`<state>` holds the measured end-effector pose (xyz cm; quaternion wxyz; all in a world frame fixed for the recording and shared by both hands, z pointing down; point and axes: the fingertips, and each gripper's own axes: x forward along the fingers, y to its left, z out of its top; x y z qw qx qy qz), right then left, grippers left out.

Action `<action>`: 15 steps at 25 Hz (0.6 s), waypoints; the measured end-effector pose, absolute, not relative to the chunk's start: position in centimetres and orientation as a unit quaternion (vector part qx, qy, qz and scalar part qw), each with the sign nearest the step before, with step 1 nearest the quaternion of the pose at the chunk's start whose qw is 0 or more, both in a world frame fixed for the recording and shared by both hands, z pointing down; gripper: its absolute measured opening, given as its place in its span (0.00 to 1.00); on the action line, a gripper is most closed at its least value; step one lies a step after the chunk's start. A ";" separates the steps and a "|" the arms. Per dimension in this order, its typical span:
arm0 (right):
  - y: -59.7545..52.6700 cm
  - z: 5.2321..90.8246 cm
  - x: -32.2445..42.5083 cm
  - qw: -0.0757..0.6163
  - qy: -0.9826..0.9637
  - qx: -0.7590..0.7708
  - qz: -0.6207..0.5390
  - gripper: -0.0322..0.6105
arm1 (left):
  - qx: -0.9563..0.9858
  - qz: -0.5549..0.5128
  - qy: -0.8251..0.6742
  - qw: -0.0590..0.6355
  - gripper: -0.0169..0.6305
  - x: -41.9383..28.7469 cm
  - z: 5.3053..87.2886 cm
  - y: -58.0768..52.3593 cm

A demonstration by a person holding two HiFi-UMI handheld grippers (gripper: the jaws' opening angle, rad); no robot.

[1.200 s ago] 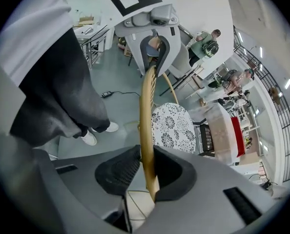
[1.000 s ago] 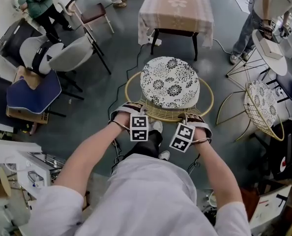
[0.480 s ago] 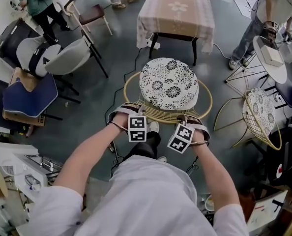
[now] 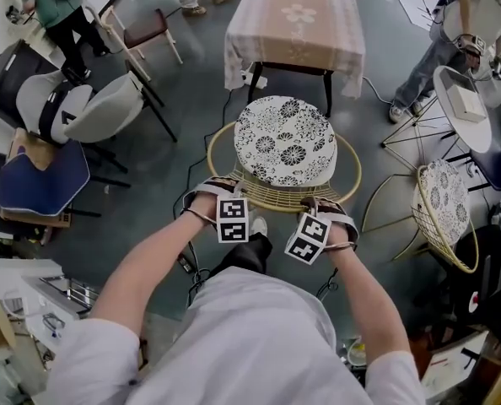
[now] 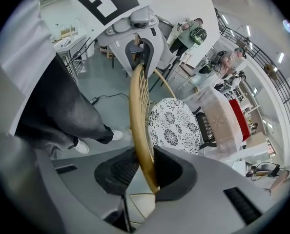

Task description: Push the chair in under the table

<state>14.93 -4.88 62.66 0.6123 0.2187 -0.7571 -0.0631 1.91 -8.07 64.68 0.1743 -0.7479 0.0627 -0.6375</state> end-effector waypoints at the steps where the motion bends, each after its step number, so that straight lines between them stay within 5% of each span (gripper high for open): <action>1: -5.5 62.6 15.0 0.613 -0.757 0.219 -0.062 0.17 | -0.748 -0.638 0.065 0.171 0.15 2.0 64.7 -8.8; 15: -12.6 62.5 14.4 0.627 -0.748 0.215 -0.038 0.17 | -0.753 -0.636 0.051 0.160 0.16 1.6 64.5 -16.3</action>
